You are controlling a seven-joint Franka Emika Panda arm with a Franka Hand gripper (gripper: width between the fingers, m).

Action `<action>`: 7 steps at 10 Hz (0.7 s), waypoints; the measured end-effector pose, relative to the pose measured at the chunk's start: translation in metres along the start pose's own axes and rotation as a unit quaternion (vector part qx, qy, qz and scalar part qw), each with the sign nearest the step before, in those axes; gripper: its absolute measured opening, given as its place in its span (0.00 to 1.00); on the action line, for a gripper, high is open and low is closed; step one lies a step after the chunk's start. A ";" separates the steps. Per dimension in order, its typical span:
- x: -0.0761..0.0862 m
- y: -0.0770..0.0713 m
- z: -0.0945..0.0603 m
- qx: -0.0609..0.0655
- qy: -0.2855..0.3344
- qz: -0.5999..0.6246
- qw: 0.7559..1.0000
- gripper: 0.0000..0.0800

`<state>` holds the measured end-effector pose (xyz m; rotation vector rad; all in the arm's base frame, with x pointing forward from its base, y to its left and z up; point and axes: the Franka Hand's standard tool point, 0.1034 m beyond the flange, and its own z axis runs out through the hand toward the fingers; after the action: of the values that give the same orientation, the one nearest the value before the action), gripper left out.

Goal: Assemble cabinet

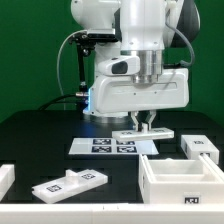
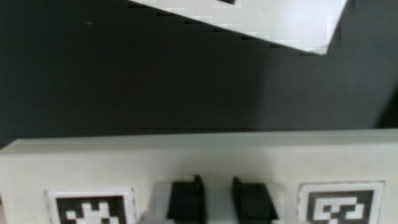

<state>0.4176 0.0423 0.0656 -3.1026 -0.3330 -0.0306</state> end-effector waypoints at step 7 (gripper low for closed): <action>0.004 -0.010 0.020 0.001 -0.029 -0.206 0.978 0.08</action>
Offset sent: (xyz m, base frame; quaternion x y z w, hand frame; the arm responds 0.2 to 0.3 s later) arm -0.0043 -0.0011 -0.0180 0.0618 -0.0058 -0.0873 0.9942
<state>0.4197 0.0537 0.0457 -2.9743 -0.9695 0.0541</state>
